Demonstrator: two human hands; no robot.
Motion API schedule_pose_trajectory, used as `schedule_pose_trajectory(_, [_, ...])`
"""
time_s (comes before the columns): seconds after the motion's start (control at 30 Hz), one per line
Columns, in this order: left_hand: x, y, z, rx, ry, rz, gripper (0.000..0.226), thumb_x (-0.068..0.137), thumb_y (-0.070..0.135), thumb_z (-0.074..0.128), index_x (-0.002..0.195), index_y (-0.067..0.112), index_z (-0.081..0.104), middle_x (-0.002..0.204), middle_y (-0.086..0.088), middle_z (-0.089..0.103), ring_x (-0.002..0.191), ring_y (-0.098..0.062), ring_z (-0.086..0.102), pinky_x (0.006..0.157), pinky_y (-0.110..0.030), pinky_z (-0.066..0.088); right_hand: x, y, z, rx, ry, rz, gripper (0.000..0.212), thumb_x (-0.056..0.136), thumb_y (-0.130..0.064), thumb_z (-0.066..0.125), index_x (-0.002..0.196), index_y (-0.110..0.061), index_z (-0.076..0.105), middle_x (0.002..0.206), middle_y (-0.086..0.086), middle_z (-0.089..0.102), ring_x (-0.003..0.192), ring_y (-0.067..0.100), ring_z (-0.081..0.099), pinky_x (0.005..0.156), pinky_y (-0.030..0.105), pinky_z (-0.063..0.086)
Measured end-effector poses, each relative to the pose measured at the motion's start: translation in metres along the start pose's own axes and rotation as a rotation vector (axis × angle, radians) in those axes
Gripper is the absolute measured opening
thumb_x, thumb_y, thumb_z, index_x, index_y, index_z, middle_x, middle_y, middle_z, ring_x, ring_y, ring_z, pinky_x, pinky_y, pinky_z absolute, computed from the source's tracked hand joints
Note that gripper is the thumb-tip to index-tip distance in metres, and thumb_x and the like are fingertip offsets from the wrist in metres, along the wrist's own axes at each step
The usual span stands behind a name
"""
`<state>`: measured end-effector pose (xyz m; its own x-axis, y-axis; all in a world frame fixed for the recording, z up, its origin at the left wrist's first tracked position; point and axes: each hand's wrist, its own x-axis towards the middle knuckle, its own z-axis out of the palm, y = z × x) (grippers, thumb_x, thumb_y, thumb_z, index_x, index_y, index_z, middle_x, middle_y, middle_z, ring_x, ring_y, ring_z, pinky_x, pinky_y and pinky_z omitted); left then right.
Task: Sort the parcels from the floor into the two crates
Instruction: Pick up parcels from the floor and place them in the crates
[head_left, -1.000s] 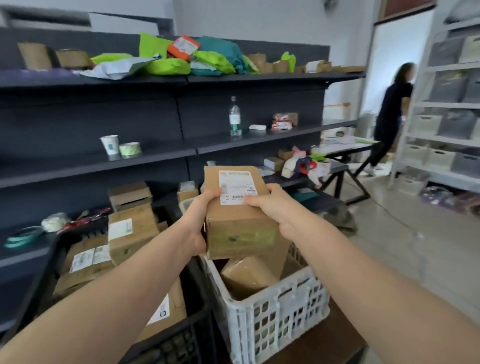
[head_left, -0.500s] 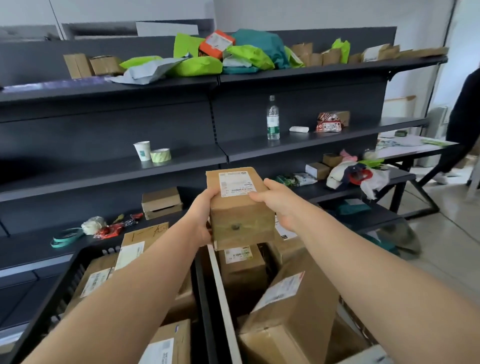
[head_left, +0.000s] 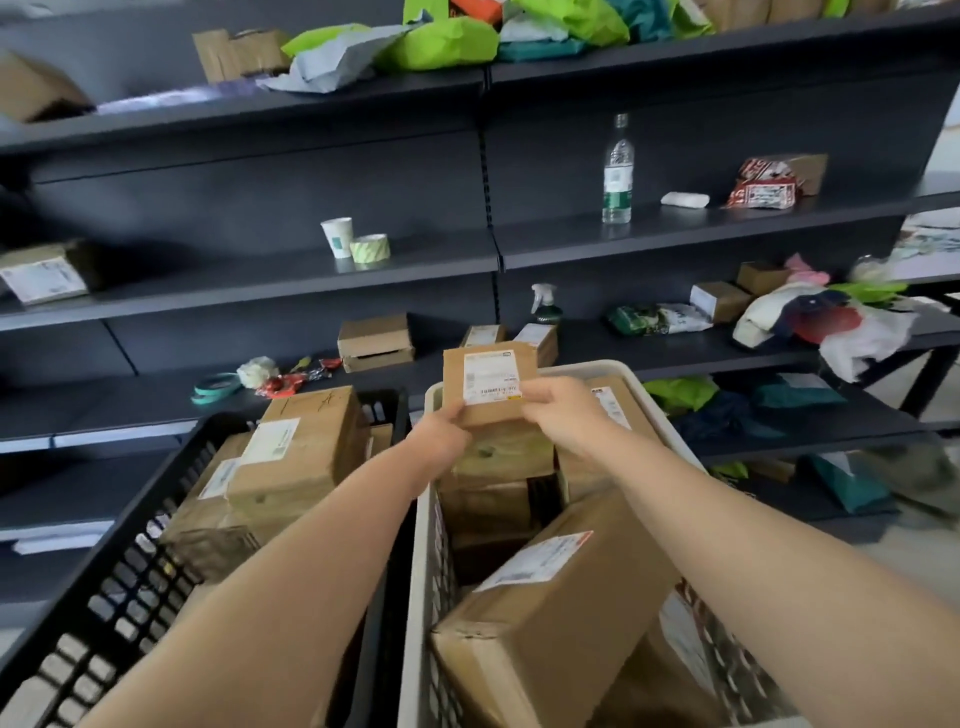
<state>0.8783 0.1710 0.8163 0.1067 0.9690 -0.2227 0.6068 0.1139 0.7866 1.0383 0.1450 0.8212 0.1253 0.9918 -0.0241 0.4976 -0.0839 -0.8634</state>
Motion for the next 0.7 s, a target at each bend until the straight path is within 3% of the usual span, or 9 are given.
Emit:
schedule_pose_trajectory(0.07, [-0.009, -0.003, 0.012, 0.073, 0.135, 0.072, 0.062, 0.098, 0.010, 0.050, 0.154, 0.027, 0.031, 0.146, -0.005, 0.040, 0.109, -0.022, 0.056, 0.087, -0.029, 0.051, -0.014, 0.013, -0.010, -0.035, 0.008, -0.075, 0.044, 0.097, -0.010, 0.051, 0.140, -0.022, 0.052, 0.145, -0.005, 0.050, 0.133, 0.016, 0.046, 0.098, 0.024, 0.038])
schedule_pose_trajectory(0.13, [-0.025, -0.010, 0.028, 0.034, 0.347, 0.155, 0.059, 0.095, 0.009, 0.055, 0.150, 0.024, 0.037, 0.153, -0.001, 0.033, 0.129, -0.022, 0.048, 0.095, -0.025, 0.043, -0.029, 0.028, -0.020, -0.086, 0.009, -0.126, 0.042, 0.097, -0.012, 0.051, 0.137, -0.025, 0.055, 0.141, -0.009, 0.052, 0.133, 0.014, 0.046, 0.094, 0.022, 0.036])
schedule_pose_trajectory(0.2, [-0.039, -0.017, 0.038, 0.007, 0.444, 0.189, 0.051, 0.094, 0.010, 0.057, 0.142, 0.023, 0.043, 0.147, 0.001, 0.038, 0.127, -0.018, 0.047, 0.092, -0.026, 0.043, -0.043, 0.045, -0.029, -0.142, -0.010, -0.172, 0.038, 0.097, -0.017, 0.053, 0.133, -0.027, 0.057, 0.143, -0.008, 0.051, 0.137, 0.014, 0.041, 0.101, 0.024, 0.035])
schedule_pose_trajectory(0.3, [-0.047, -0.030, 0.047, 0.156, 0.220, 0.077, 0.043, 0.094, 0.017, 0.059, 0.135, 0.020, 0.049, 0.133, -0.001, 0.055, 0.109, -0.016, 0.056, 0.087, -0.031, 0.050, -0.066, 0.062, -0.037, -0.189, -0.097, -0.203, 0.036, 0.096, -0.028, 0.056, 0.132, -0.031, 0.056, 0.152, -0.003, 0.042, 0.149, 0.010, 0.016, 0.113, 0.033, 0.028])
schedule_pose_trajectory(0.43, [-0.057, -0.036, 0.053, 0.299, -0.164, -0.138, 0.055, 0.097, 0.037, 0.058, 0.146, 0.016, 0.044, 0.146, -0.002, 0.048, 0.130, -0.021, 0.049, 0.109, -0.035, 0.040, -0.094, 0.068, -0.047, -0.314, -0.198, -0.243, 0.048, 0.094, -0.042, 0.057, 0.140, -0.029, 0.050, 0.157, -0.006, 0.031, 0.151, 0.010, -0.002, 0.119, 0.043, 0.014])
schedule_pose_trajectory(0.57, [-0.064, -0.039, 0.057, 0.281, -0.344, -0.257, 0.064, 0.096, 0.059, 0.048, 0.145, 0.020, 0.045, 0.140, 0.000, 0.054, 0.124, -0.021, 0.056, 0.110, -0.040, 0.042, -0.108, 0.080, -0.046, -0.477, -0.313, -0.163, 0.068, 0.089, -0.061, 0.052, 0.149, -0.037, 0.031, 0.164, -0.007, 0.006, 0.149, 0.019, -0.020, 0.118, 0.061, -0.002])
schedule_pose_trajectory(0.7, [-0.067, -0.043, 0.054, 0.134, -0.421, -0.346, 0.052, 0.095, 0.064, 0.044, 0.120, 0.025, 0.067, 0.118, -0.003, 0.072, 0.106, -0.021, 0.070, 0.104, -0.043, 0.050, -0.117, 0.087, -0.041, -0.513, -0.365, -0.090, 0.076, 0.092, -0.061, 0.047, 0.154, -0.037, 0.009, 0.163, -0.003, -0.018, 0.145, 0.028, -0.029, 0.117, 0.061, -0.006])
